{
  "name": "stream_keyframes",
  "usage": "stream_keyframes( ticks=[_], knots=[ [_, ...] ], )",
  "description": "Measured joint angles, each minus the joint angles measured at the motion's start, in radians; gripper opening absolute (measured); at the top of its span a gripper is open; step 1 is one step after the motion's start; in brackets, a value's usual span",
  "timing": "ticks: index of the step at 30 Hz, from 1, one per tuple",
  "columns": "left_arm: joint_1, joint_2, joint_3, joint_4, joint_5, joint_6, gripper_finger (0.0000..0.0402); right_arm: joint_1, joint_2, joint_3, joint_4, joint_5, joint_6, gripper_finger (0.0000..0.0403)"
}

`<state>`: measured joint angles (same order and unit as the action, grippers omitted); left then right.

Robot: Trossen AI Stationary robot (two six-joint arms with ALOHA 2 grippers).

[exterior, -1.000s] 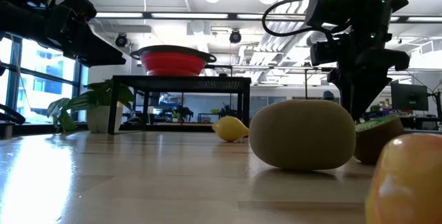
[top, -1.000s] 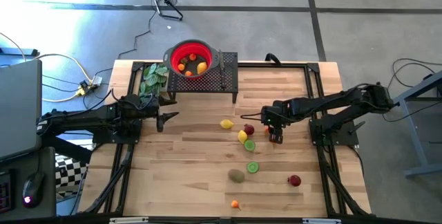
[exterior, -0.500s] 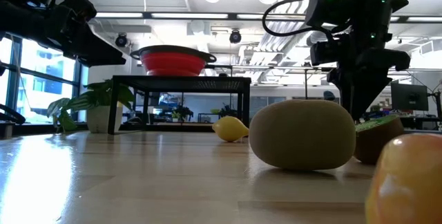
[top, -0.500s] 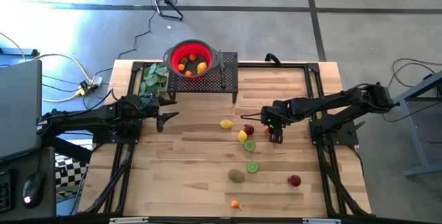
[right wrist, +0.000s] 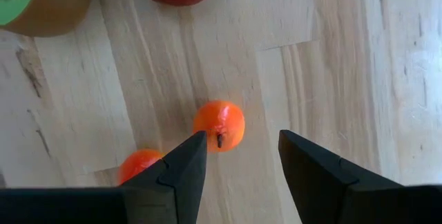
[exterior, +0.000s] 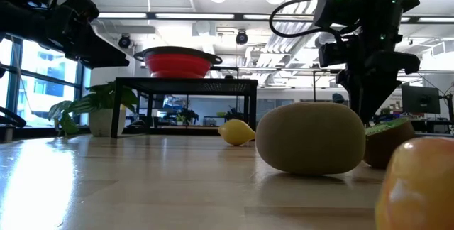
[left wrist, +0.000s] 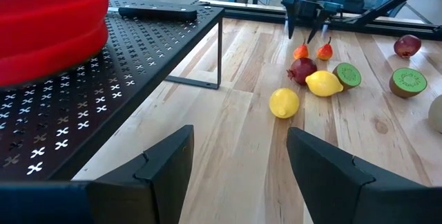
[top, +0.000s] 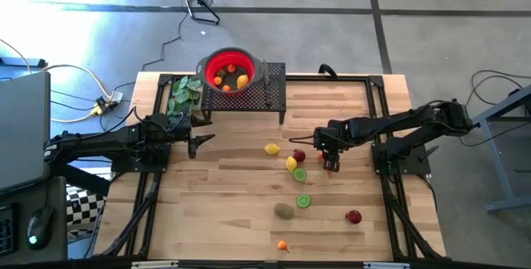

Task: Pick & Place Fruit
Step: Put the orange pear into the red strainer bowl on the shelf

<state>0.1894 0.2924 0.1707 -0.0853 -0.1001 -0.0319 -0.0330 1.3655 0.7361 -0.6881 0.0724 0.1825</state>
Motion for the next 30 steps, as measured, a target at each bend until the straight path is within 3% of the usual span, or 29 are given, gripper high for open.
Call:
stream_keyframes(
  ticks=[15, 30],
  knots=[
    [0.000, 0.000, 0.000, 0.000, 0.000, 0.000, 0.0228, 0.000, 0.000, 0.000, 0.000, -0.031, 0.000, 0.0169],
    [0.000, 0.000, 0.000, 0.000, 0.001, 0.000, 0.0228, 0.000, 0.000, 0.000, 0.000, -0.057, -0.003, 0.0048]
  ],
)
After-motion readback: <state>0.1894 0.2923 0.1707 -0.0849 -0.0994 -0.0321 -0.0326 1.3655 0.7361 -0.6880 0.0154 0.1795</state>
